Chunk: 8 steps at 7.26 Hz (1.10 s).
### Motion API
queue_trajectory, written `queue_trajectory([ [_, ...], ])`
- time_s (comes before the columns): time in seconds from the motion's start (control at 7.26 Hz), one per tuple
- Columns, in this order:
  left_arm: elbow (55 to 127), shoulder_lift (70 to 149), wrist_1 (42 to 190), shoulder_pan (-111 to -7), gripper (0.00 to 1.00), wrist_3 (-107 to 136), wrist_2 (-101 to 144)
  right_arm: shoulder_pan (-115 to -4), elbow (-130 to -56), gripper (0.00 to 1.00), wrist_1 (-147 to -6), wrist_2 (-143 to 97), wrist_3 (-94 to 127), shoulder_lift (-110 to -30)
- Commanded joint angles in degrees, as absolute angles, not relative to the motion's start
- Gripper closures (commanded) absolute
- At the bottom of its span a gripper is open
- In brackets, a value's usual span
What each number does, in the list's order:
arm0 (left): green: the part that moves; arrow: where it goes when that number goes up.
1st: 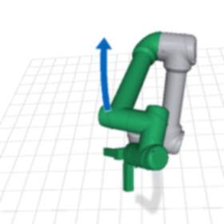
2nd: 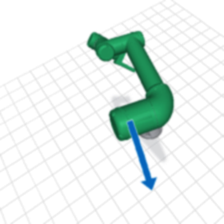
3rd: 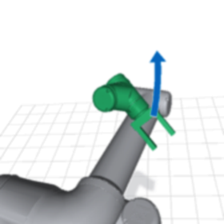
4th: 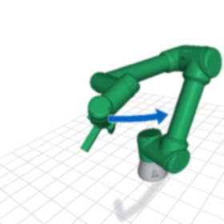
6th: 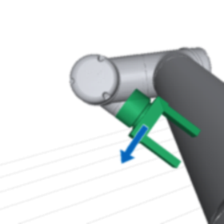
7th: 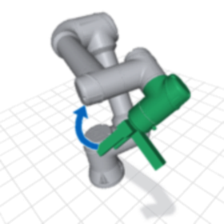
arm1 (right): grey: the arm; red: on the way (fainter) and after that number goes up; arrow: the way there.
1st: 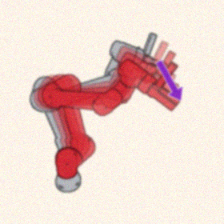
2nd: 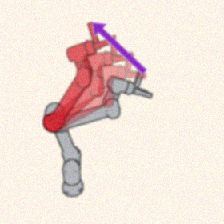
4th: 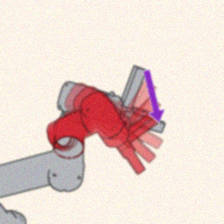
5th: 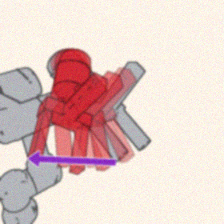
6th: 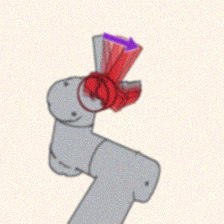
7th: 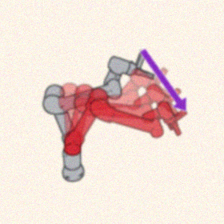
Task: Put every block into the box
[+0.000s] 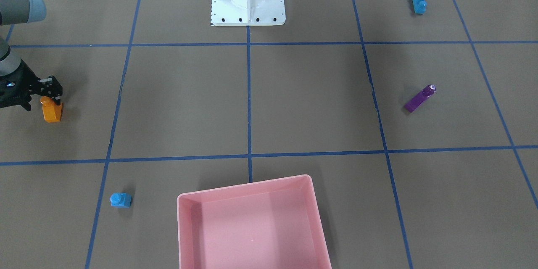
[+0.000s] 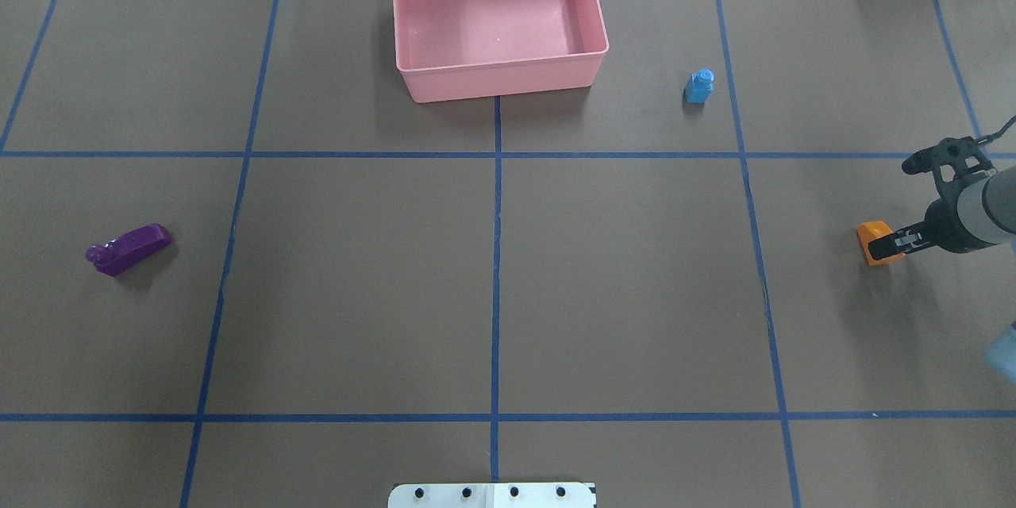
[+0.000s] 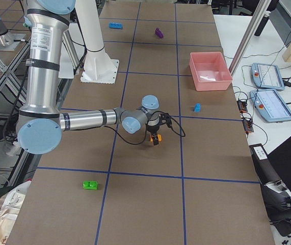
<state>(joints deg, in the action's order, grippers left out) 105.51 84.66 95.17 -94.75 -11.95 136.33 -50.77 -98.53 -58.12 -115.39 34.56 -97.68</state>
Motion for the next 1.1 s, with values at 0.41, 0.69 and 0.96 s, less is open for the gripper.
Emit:
queue_trajectory([
  [0.41, 105.6, 84.3, 95.2, -94.7, 0.00, -12.0, 136.4, -50.7, -99.1, 1.00, -58.2, -115.4, 34.9, -96.3],
  [0.69, 105.7, 84.2, 95.2, -94.7, 0.00, -12.0, 136.4, -51.0, -101.3, 1.00, -58.2, -115.4, 34.9, -95.8],
  [0.96, 105.8, 84.3, 95.2, -94.7, 0.00, -12.0, 136.4, -54.3, -104.6, 1.00, -58.9, -116.6, 35.2, -91.2],
])
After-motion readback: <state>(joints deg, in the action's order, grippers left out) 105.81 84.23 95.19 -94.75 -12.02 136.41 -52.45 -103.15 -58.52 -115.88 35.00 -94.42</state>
